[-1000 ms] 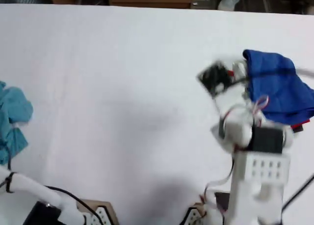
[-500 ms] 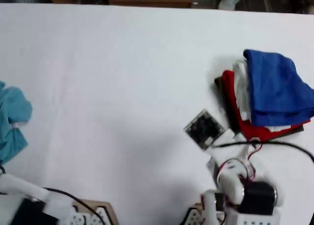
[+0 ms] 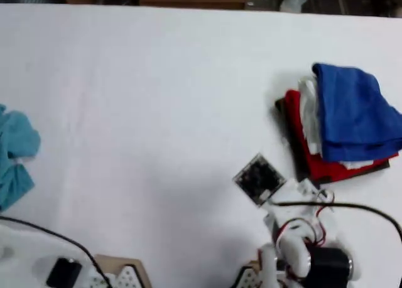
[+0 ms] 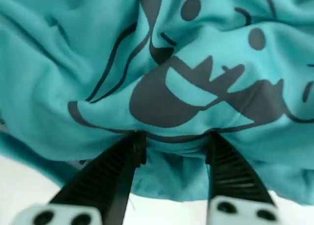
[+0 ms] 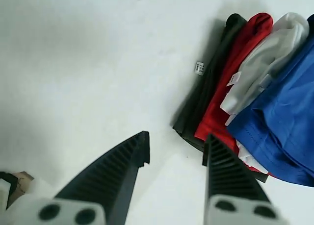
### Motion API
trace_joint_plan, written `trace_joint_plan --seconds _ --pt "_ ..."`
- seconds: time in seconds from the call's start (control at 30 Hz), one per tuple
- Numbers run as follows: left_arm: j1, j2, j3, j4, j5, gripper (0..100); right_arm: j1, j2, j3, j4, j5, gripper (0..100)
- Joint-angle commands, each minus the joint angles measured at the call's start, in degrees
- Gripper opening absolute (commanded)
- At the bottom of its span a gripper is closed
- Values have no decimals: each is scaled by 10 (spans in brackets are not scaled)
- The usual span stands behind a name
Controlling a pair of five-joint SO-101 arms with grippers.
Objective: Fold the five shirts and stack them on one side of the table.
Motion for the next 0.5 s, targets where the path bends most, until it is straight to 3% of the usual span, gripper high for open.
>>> trace_joint_plan --seconds 0.0,0.03,0.23,0.37,0.47 --pt "2 82 -106 88 4 45 1 -1 0 1 -2 184" --pt "3 91 -127 104 4 7 1 -1 1 1 -2 184" --pt "32 95 -217 229 18 22 0 -1 2 0 -2 184" --pt "99 45 -298 349 33 21 0 1 2 -3 -3 184" --pt "153 -28 -306 355 45 21 1 1 2 -22 -3 184"
